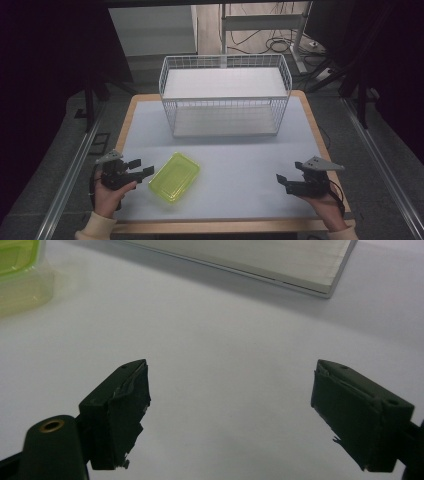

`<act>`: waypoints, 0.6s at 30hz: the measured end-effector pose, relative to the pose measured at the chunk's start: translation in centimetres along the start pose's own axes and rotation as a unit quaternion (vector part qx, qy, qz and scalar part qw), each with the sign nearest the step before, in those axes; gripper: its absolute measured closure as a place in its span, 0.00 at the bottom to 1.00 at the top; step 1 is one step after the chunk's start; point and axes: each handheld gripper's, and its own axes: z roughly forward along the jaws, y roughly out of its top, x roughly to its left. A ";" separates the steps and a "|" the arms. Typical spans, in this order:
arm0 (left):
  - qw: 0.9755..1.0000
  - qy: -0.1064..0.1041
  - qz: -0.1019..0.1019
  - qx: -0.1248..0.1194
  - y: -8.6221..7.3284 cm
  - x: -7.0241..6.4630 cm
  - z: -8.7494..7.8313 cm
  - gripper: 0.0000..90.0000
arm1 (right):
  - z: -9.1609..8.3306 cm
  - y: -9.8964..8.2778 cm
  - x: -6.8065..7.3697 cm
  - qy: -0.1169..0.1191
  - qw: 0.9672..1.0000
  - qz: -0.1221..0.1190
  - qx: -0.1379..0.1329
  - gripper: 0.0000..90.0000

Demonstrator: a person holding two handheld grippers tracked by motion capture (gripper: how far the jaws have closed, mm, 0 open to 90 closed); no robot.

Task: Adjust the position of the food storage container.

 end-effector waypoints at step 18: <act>1.000 0.009 -0.012 0.005 0.1 0.4 -0.7 0.39 | 0.2 -0.4 0.6 -0.007 1.000 -0.019 0.016 0.20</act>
